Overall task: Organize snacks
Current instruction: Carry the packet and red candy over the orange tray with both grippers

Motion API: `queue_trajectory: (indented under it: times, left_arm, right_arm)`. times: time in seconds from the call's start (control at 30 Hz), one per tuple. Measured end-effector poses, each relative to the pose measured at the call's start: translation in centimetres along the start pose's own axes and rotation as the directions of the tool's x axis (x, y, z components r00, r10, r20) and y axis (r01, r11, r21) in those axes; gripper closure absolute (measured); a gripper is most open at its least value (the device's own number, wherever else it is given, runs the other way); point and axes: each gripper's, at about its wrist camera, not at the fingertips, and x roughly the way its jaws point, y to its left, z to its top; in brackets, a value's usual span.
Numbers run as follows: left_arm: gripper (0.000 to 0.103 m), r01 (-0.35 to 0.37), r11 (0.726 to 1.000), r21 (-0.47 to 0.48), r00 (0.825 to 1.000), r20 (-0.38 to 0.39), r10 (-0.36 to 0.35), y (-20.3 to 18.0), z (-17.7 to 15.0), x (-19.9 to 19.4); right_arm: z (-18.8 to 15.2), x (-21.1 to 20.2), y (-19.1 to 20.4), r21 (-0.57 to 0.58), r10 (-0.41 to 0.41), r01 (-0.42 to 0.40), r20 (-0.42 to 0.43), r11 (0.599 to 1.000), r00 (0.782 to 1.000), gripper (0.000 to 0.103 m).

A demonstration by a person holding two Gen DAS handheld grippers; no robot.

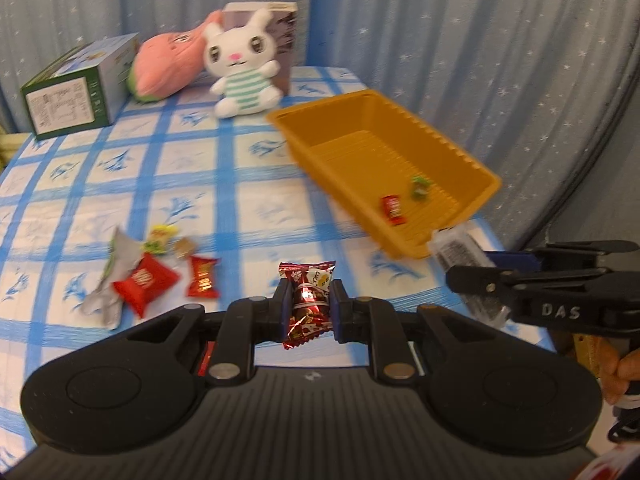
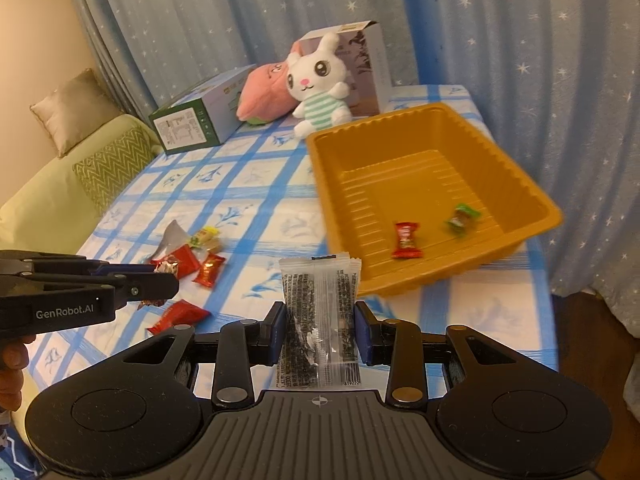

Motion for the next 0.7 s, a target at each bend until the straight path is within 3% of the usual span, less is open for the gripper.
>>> queue_trajectory:
  times: [0.3,0.7]
  left_arm:
    - [0.086,0.028,1.0,0.012,0.999,0.031,-0.029,-6.2,2.0,1.2]
    - [0.086,0.023,1.0,-0.015,0.999,0.036,-0.023,-9.8,5.3,4.2]
  right_arm:
    - [0.8,-2.9,-5.1,-0.004,-0.032,0.032,0.029,0.999,0.999,0.067]
    - [4.7,-2.6,-9.9,-0.04,-0.041,0.044,0.067,0.998,0.997,0.067]
